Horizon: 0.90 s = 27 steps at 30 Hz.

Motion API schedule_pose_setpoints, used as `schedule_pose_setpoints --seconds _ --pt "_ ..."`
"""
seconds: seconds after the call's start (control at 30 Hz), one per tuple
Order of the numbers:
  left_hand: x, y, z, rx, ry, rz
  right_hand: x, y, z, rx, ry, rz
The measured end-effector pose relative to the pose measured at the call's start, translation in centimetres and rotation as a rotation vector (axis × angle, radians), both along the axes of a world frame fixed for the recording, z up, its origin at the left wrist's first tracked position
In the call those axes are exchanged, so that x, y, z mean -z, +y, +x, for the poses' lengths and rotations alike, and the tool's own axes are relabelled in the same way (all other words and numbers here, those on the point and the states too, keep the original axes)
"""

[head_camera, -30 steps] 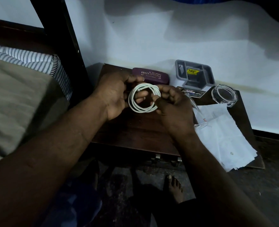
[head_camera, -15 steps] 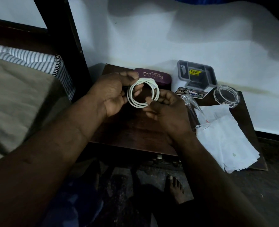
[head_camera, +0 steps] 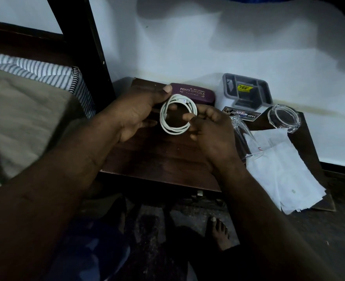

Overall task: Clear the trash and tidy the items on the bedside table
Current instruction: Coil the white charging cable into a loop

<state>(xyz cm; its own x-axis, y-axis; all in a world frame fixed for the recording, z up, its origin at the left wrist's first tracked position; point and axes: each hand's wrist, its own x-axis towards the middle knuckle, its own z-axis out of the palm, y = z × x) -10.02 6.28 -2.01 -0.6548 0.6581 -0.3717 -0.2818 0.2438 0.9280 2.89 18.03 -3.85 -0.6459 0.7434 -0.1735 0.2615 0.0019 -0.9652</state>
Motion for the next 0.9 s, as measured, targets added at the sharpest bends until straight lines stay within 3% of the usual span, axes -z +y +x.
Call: schedule_pose_setpoints --seconds 0.27,0.43,0.6,0.77,0.83,0.9 --pt "0.0 -0.1 -0.1 0.034 -0.112 0.113 0.0 0.2 0.4 0.025 0.029 -0.026" --pt "0.4 0.2 -0.8 -0.157 -0.19 0.124 0.3 0.5 0.6 0.048 0.035 -0.13" --pt "2.5 0.3 -2.5 -0.323 -0.229 0.018 0.6 0.5 1.2 -0.031 -0.012 -0.093" --pt "3.7 1.4 -2.8 -0.441 -0.344 0.041 1.1 0.6 1.5 -0.151 -0.09 0.001" --pt "4.1 1.8 -2.7 -0.452 -0.278 -0.042 1.1 0.7 1.7 -0.18 -0.108 0.027" --pt "4.5 1.7 -3.0 -0.417 -0.048 -0.229 1.1 1.0 1.8 -0.192 -0.108 0.033"
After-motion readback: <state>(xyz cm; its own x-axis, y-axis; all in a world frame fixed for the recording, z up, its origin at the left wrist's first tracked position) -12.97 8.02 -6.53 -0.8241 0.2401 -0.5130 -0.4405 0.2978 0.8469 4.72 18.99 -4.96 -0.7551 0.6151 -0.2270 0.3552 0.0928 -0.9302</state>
